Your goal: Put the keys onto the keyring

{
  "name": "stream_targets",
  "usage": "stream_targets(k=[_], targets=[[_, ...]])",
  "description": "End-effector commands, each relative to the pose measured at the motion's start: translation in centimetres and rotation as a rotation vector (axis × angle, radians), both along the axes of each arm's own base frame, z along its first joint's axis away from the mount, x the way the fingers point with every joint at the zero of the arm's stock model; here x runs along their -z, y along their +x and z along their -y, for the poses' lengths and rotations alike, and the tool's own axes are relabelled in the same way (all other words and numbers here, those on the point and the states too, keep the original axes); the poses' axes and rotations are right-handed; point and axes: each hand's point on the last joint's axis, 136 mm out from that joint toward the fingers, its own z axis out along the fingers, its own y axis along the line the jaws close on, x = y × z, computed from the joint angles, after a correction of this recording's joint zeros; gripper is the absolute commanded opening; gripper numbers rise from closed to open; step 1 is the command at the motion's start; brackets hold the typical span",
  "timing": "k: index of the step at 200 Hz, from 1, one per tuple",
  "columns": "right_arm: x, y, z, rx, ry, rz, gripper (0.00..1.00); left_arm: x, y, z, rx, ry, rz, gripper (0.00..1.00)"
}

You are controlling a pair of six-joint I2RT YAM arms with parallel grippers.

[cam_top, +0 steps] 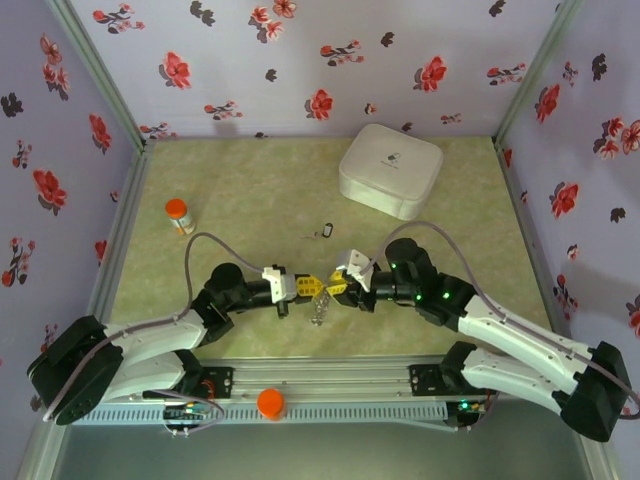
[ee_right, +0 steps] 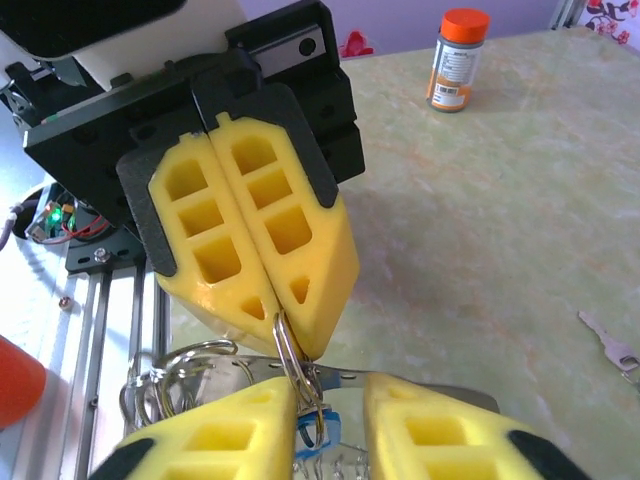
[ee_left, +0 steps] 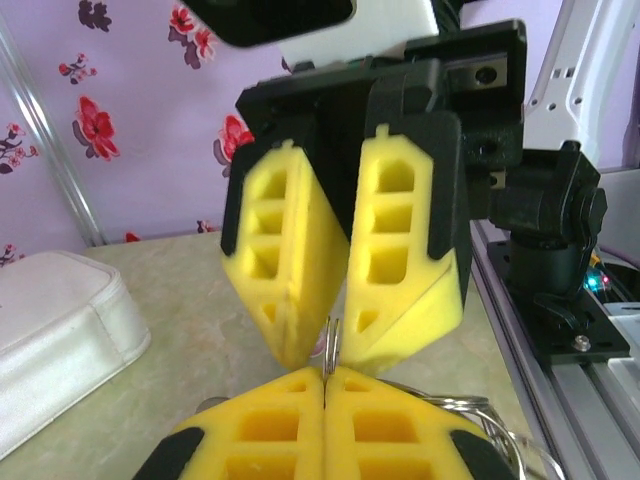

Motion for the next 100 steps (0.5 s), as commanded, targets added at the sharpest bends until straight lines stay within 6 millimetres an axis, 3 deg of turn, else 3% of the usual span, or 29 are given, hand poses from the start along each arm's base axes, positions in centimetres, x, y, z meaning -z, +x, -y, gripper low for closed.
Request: stream_targets(k=[1,47,71,85,100], targets=[[-1.7,-0.2,-0.6,-0.023,0.059,0.024,0.18,-2.0,-0.7,-0.1,0.028,-0.078,0.039,0.00],[-2.1,-0.7,-0.7,-0.054,0.072,0.016,0.15,-1.4,-0.7,0.0,0.029,-0.062,0.026,0.00],[-2.1,-0.6,-0.7,-0.053,0.063,0.020,0.02,-1.4,-0.7,0.1,0.031,-0.060,0.025,0.00],[-2.0,-0.6,-0.5,-0.051,0.044,0.023,0.00,-1.4,-0.4,0.0,0.013,-0.052,0.022,0.00],[-1.7,-0.5,-0.2,-0.046,0.000,0.029,0.00,-0.6,0.1,0.0,-0.016,0.000,0.007,0.08]])
